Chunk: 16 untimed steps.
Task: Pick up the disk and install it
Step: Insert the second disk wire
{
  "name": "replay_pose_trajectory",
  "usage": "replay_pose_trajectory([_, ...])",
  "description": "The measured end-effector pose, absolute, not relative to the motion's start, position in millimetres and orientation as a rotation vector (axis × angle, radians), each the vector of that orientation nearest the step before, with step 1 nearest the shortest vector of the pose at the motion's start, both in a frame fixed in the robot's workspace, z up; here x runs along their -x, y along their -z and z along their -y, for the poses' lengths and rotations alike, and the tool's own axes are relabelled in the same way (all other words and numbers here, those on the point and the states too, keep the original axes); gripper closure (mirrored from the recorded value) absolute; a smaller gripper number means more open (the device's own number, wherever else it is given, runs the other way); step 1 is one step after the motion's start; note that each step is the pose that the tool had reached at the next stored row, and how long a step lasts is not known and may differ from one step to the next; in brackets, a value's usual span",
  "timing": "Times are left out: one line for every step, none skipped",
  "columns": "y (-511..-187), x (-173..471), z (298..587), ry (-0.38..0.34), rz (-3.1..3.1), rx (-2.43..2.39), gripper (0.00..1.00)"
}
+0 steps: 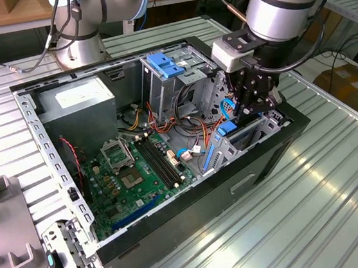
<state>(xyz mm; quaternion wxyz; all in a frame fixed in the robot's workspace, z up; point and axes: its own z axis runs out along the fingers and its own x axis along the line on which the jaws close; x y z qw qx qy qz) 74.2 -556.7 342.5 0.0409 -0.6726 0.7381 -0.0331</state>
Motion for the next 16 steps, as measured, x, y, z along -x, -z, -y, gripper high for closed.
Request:
replay_pose_trajectory([-343,-74,557,0.101,-2.260,2.060,0.84])
replay_pose_trajectory([-344,-74,557,0.102,-2.260,2.060,0.83])
replay_pose_trajectory([-345,-74,557,0.102,-2.260,2.060,0.83])
replay_pose_trajectory([-348,-74,557,0.102,-2.261,2.060,0.83])
replay_pose_trajectory([-350,-74,557,0.102,-2.261,2.060,0.76])
replay_pose_trajectory([-352,-74,557,0.102,-2.261,2.060,0.76])
replay_pose_trajectory([-353,-74,557,0.102,-2.261,2.060,0.76])
replay_pose_trajectory([-353,-74,557,0.101,-2.260,2.060,0.76])
replay_pose_trajectory([-353,-74,557,0.101,-2.260,2.060,0.76])
replay_pose_trajectory([-354,-74,557,0.101,-2.260,2.060,0.76])
replay_pose_trajectory([-354,-74,557,0.102,-2.260,2.060,0.76])
replay_pose_trajectory([-354,-74,557,0.102,-2.260,2.060,0.78])
replay_pose_trajectory([-354,-74,557,0.102,-2.260,2.060,0.84])
replay_pose_trajectory([-354,-74,557,0.102,-2.261,2.060,0.84])
replay_pose_trajectory([-354,-74,557,0.102,-2.261,2.060,0.89])
replay_pose_trajectory([-354,-74,557,0.102,-2.261,2.060,0.89])
